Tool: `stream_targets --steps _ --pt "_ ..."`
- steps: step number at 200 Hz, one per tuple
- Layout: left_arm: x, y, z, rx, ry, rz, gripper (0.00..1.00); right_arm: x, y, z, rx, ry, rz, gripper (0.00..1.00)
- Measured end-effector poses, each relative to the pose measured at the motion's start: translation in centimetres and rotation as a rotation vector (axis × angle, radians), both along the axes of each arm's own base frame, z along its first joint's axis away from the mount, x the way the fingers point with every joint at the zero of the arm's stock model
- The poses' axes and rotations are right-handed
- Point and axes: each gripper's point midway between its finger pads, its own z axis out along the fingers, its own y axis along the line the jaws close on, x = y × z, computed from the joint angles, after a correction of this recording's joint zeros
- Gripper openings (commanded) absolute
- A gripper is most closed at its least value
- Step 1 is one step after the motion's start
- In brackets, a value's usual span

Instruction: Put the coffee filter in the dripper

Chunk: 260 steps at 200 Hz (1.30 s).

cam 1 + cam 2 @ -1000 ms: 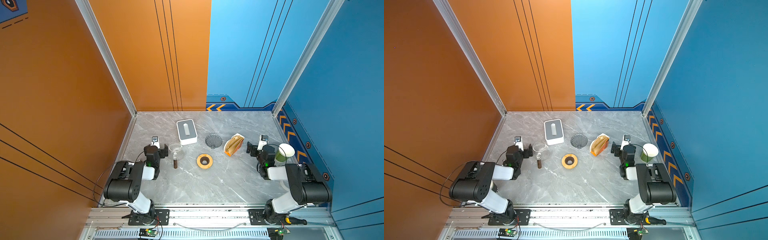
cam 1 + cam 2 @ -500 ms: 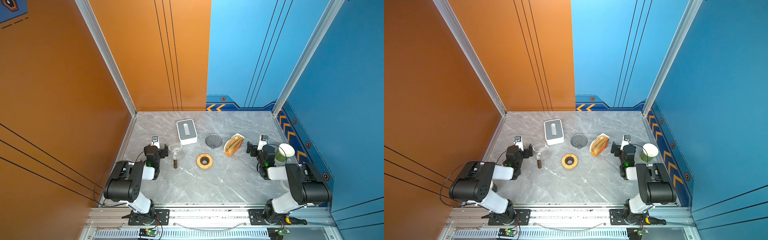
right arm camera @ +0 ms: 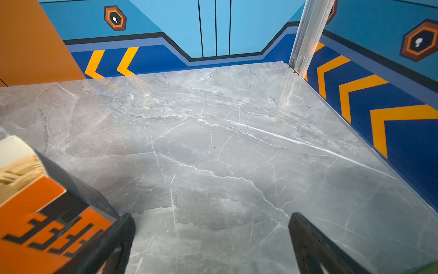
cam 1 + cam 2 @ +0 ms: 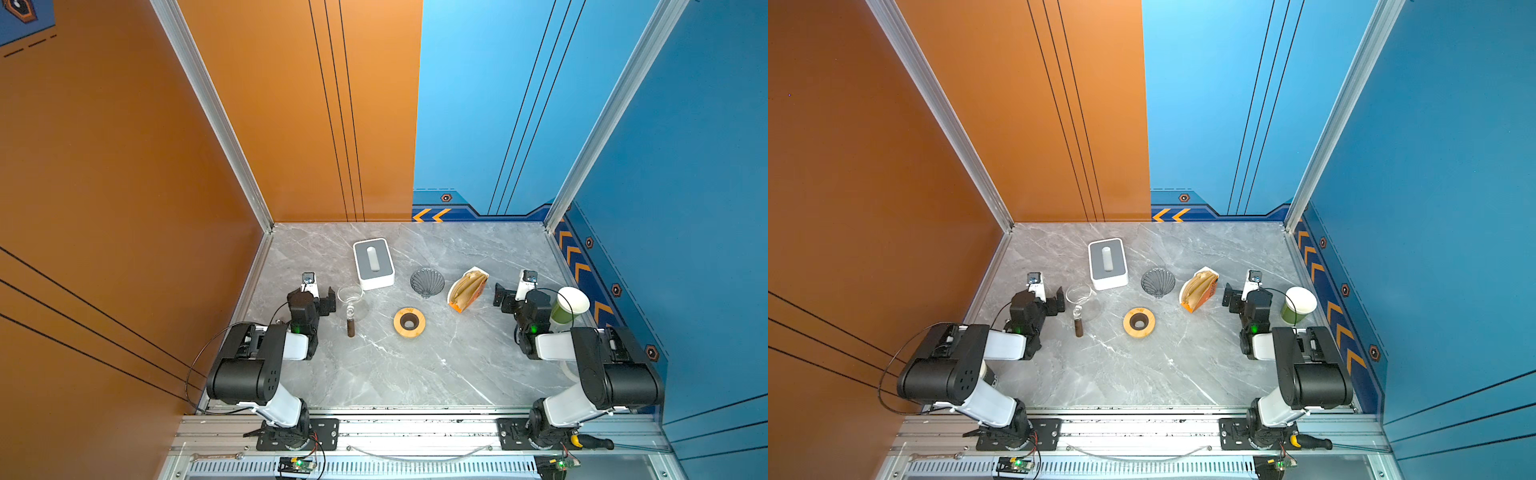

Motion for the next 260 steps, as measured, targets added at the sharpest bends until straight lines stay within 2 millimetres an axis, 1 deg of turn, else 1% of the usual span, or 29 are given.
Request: stream_targets --steps 35,70,96,117,136,149,160,176,194,204,215,226,235,245,260 --pt "-0.4 0.1 0.2 -0.004 -0.008 0.002 0.98 -0.2 -0.9 0.2 0.02 -0.019 -0.021 1.0" --pt "-0.4 0.0 1.2 -0.005 -0.039 -0.001 0.98 -0.3 -0.9 0.2 0.023 -0.021 -0.021 1.0" --pt "-0.5 -0.1 2.6 -0.002 -0.072 0.001 0.98 -0.4 -0.9 0.9 0.023 -0.029 -0.021 1.0" --pt "-0.8 -0.7 4.0 0.015 -0.096 0.002 0.98 -0.8 -0.9 2.5 0.019 -0.05 -0.028 1.0" --pt "-1.3 -1.6 5.6 0.047 -0.109 0.0 0.98 -1.1 -0.9 4.7 0.015 -0.075 -0.045 1.0" --pt "-1.5 -2.4 7.3 0.061 -0.126 -0.002 0.98 -1.2 -0.8 6.6 0.017 -0.099 -0.05 1.0" --pt "-1.6 -3.1 9.4 0.068 -0.153 -0.004 0.98 -1.3 -0.6 8.4 0.023 -0.123 -0.051 1.0" --pt "-1.6 -4.2 12.9 0.069 -0.192 -0.006 0.98 -1.4 0.3 11.0 0.041 -0.149 -0.035 1.0" --pt "-1.9 -6.0 16.9 0.044 -0.232 -0.023 0.98 -1.9 2.0 13.4 0.066 -0.164 0.004 1.0" --pt "-2.3 -6.9 18.5 0.029 -0.235 -0.032 0.98 -2.4 3.1 14.2 0.085 -0.16 0.027 1.0" --pt "-2.6 -7.8 19.7 -0.005 -0.215 -0.044 0.98 -3.0 4.4 14.8 0.118 -0.149 0.053 1.0" --pt "-2.9 -8.3 20.3 -0.039 -0.179 -0.047 0.98 -3.7 5.6 15.0 0.157 -0.129 0.077 1.0" --pt "-3.2 -8.5 20.4 -0.066 -0.138 -0.045 0.98 -4.3 6.5 15.0 0.192 -0.107 0.088 1.0" --pt "-3.5 -8.6 20.0 -0.093 -0.088 -0.041 0.98 -4.9 7.5 14.7 0.233 -0.075 0.105 1.0" --pt "-4.4 -8.7 18.7 -0.138 0.005 -0.031 0.98 -5.7 9.0 14.0 0.283 -0.02 0.132 1.0"
